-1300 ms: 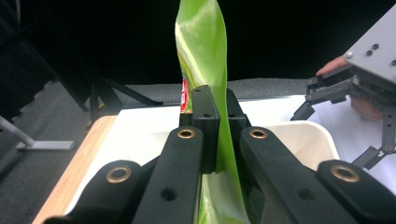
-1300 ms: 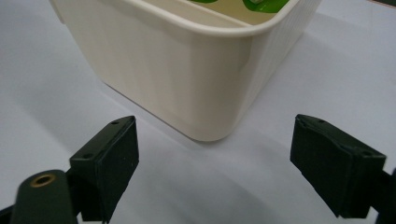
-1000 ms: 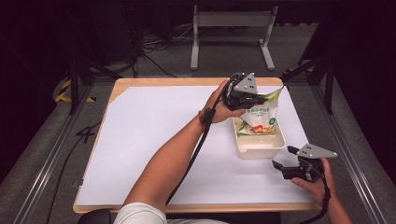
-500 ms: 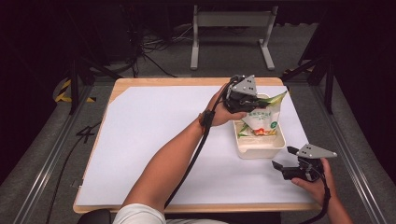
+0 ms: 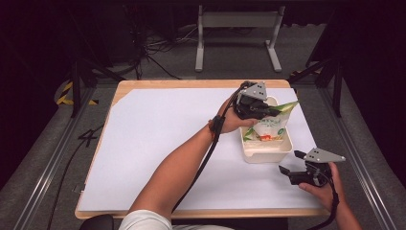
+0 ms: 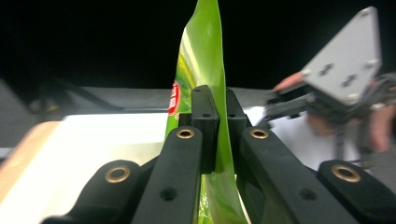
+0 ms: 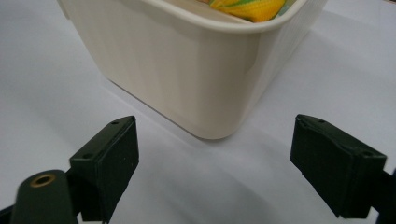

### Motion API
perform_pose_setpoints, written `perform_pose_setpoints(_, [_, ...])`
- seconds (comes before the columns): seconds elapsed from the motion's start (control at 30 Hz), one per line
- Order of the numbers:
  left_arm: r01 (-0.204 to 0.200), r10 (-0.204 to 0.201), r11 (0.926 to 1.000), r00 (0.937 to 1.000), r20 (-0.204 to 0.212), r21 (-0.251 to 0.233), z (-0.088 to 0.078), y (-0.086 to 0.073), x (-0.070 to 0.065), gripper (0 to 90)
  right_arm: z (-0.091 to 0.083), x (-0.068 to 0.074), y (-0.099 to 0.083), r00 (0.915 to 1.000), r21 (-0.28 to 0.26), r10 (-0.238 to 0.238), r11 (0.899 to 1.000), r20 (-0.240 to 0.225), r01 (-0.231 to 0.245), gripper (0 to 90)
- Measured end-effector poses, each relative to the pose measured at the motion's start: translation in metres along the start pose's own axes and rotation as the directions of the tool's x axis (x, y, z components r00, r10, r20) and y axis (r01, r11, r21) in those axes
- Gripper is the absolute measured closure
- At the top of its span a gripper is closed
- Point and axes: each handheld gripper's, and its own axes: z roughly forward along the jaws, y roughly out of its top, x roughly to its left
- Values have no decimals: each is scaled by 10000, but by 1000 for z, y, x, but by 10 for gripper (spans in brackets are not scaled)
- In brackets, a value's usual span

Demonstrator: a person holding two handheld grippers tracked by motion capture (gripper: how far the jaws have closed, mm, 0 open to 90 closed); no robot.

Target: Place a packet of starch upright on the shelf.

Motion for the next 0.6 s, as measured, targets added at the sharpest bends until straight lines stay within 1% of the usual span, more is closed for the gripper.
perform_pose_setpoints(0.03, [11, -11, 10000, 10000, 49, -65, 1, 0, -2, 888, 0, 0, 0, 10000, 0, 0, 10000, 0, 0, 151])
perform_pose_setpoints(0.07, [-93, 94, 9999, 10000, 20, -65, 2, 0, -5, 888, 0, 0, 0, 10000, 14, 7, 10000, -4, -7, 151])
perform_pose_setpoints(0.13, [-209, 211, 9998, 9996, -212, 68, 3, 1, -6, 889, 1, -1, 0, 10000, 39, 18, 10000, -26, -18, 150])
perform_pose_setpoints(0.17, [-88, 93, 9999, 9993, -351, 145, 2, -2, -1, 890, 1, -1, 0, 10000, 28, 48, 10000, -37, -48, 150])
perform_pose_setpoints(0.2, [-88, 93, 9999, 9993, -351, 145, 2, -2, -1, 891, 1, -1, 0, 10000, 28, 48, 10000, -37, -48, 150])
perform_pose_setpoints(0.27, [142, -141, 9999, 9993, -356, 35, 1, -5, 3, 891, 0, 0, 0, 10000, 12, 26, 10000, -15, -26, 150])
perform_pose_setpoints(0.33, [187, -181, 9998, 9983, -556, 97, 2, -7, 4, 892, 1, 0, 0, 10000, 7, 38, 10000, -23, -38, 150])
perform_pose_setpoints(0.43, [510, -502, 9987, 9951, -849, 78, 3, -10, 7, 893, 1, 0, 0, 10000, 13, 43, 10000, -18, -43, 150])
perform_pose_setpoints(0.47, [593, -571, 9981, 9923, -1099, 170, 4, -12, 9, 893, 1, 0, 0, 10000, 9, 41, 10000, -24, -41, 150])
perform_pose_setpoints(0.5, [593, -571, 9981, 9923, -1099, 170, 4, -12, 9, 893, 1, 0, 0, 10000, 9, 41, 10000, -24, -41, 150])
perform_pose_setpoints(0.53, [689, -656, 9973, 9916, -1115, 259, 3, -14, 11, 893, 0, 0, 0, 10000, 16, 37, 10000, -8, -37, 150])
perform_pose_setpoints(0.57, [881, -833, 9956, 9882, -1282, 318, 2, -17, 14, 894, 0, 0, 0, 10000, -6, 50, 10000, -27, -50, 150])
perform_pose_setpoints(0.6, [881, -833, 9956, 9882, -1282, 318, 2, -17, 14, 894, 0, 0, 0, 10000, -6, 50, 10000, -27, -50, 150])
